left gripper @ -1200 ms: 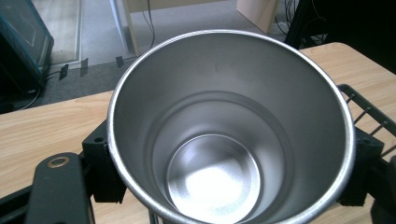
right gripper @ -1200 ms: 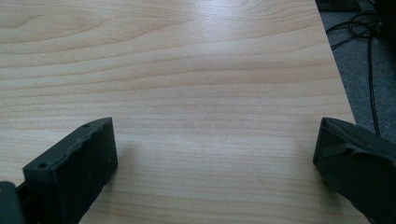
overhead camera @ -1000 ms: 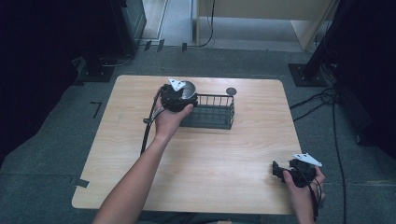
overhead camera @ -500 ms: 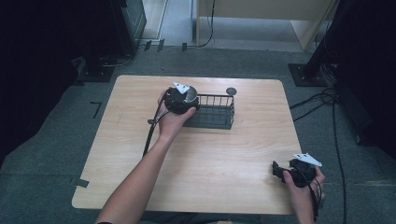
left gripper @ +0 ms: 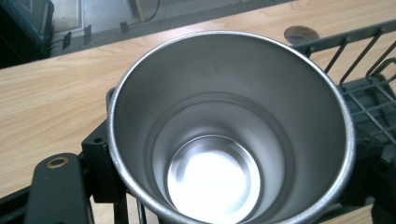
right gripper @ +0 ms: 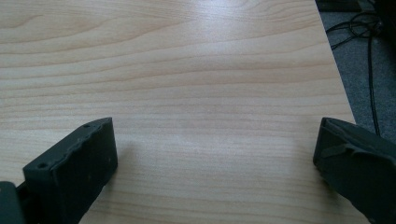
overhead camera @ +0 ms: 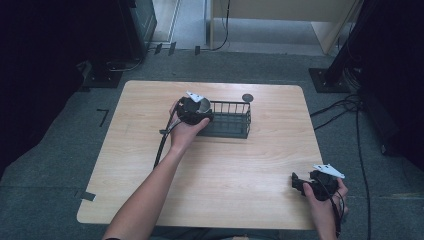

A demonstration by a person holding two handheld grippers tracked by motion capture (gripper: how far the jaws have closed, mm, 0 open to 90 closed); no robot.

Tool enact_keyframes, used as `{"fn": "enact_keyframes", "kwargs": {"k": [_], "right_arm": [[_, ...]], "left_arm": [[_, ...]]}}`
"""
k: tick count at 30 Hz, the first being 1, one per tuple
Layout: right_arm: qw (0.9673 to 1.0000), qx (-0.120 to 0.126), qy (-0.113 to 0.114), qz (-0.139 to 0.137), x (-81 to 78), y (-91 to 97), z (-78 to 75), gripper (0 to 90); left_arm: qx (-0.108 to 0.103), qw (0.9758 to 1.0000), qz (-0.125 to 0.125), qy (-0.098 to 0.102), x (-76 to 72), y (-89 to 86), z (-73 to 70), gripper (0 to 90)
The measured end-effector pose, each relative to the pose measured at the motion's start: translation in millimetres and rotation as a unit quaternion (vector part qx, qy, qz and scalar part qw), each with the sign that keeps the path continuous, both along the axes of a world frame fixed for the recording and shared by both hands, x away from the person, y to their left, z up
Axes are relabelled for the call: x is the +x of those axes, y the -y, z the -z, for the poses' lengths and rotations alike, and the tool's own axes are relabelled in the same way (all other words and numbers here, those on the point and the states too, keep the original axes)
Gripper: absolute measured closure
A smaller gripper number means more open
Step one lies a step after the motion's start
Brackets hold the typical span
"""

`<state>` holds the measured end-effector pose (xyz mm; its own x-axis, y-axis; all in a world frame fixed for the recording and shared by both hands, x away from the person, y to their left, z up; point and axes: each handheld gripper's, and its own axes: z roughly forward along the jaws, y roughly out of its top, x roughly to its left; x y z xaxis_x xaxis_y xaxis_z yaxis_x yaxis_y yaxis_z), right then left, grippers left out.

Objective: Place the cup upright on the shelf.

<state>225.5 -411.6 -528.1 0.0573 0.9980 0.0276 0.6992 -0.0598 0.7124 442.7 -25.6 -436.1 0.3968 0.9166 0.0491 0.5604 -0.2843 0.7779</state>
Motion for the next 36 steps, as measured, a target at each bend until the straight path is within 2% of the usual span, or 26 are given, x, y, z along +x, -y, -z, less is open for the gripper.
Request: {"fn": "enact_keyframes", "kwargs": {"k": [5,7,9,12,13,18,25,29,36], "right_arm": [[1.0000,0.000,0.000,0.000,0.0,0.0,0.0,0.0],[1.0000,0.000,0.000,0.000,0.0,0.0,0.0,0.0],[1.0000,0.000,0.000,0.000,0.0,0.0,0.0,0.0],[1.0000,0.000,0.000,0.000,0.0,0.0,0.0,0.0],[1.0000,0.000,0.000,0.000,0.0,0.0,0.0,0.0],[1.0000,0.000,0.000,0.000,0.0,0.0,0.0,0.0],[1.0000,0.000,0.000,0.000,0.0,0.0,0.0,0.0],[1.0000,0.000,0.000,0.000,0.0,0.0,0.0,0.0],[1.0000,0.000,0.000,0.000,0.0,0.0,0.0,0.0]], "left_arm": [[-0.001,1.0000,0.002,-0.003,0.0,-0.4,0.0,18.8],[-0.009,0.9999,0.004,-0.005,-0.1,-0.6,-0.9,16.7],[-0.015,0.9997,0.011,-0.018,0.1,-0.3,-2.8,12.1],[-0.008,0.9994,0.022,-0.025,-0.5,1.8,-3.9,2.1],[-0.005,0.9994,0.025,-0.023,-1.9,2.5,-5.4,0.7],[-0.024,0.9995,0.020,-0.009,-4.9,-1.2,-13.9,0.0],[-0.039,0.9991,0.018,0.002,-12.1,-9.8,-23.4,0.0],[-0.056,0.9982,0.019,0.008,-18.9,-20.1,-29.7,0.0],[-0.064,0.9975,0.023,0.019,-29.8,-33.6,-36.1,0.0]]}}
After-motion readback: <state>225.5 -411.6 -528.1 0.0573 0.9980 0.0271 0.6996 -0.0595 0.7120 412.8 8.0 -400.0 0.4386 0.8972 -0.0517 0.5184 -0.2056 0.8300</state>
